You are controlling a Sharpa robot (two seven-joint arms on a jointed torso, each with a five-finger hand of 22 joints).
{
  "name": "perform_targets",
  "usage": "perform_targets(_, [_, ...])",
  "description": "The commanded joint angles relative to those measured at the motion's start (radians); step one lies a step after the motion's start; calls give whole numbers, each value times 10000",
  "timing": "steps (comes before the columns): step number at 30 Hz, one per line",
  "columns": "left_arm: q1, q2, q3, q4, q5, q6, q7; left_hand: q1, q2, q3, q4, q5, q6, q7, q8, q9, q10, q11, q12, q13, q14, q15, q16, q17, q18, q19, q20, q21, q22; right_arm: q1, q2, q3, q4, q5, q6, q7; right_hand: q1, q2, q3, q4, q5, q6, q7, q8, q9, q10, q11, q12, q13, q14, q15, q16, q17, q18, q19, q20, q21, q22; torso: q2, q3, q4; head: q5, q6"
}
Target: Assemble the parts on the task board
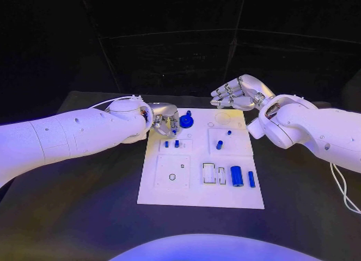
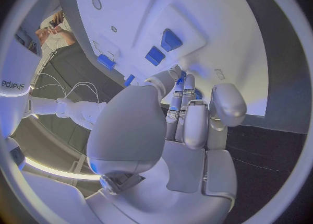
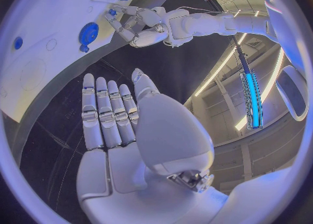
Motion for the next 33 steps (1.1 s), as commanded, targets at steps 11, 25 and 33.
perform_targets(11, [6, -12, 4, -5, 27, 149, -143, -216, -68, -33, 9, -15, -189, 42, -217, -66, -396, 96, -328, -19, 167, 82, -79, -126, -174, 0, 121, -144, -73, 19, -15, 6, 28, 15, 112, 52, -56, 62, 58, 10, 36, 7, 50, -23, -10, -11, 62, -34, -8, -66, 26, -31, -11, 109, -16, 29, -65, -14, -1, 1, -2, -13, -4])
perform_targets(25, [0, -319, 6, 189, 28, -204, -131, -220, -217, -289, -111, -16, -449, 64, -513, -99, -1194, 279, -803, -25, 129, 222, -130, -315, -106, -87, 247, -509, -314, 19, -107, 6, -87, -253, 185, -173, -45, -22, 128, -104, -5, 21, 25, -19, -8, 30, 42, -44, -7, 2, 0, 12, 1, 123, 47, 18, -93, 2, -10, -11, 11, -46, 18])
perform_targets(33, [2, -859, 19, 436, 264, -651, -104, -111, -193, -646, -187, -12, -698, 67, -731, -117, -1788, 400, -989, -21, 122, 317, -119, -374, -69, -105, 336, -730, -467, 20, -335, 6, -416, -1352, 522, -618, 113, -182, 501, -417, -99, 667, -311, 159, 33, 988, -369, 340, 7, 1252, -507, 513, 169, 140, 1118, -492, 408, 222, -17, -14, 23, -88, 63])
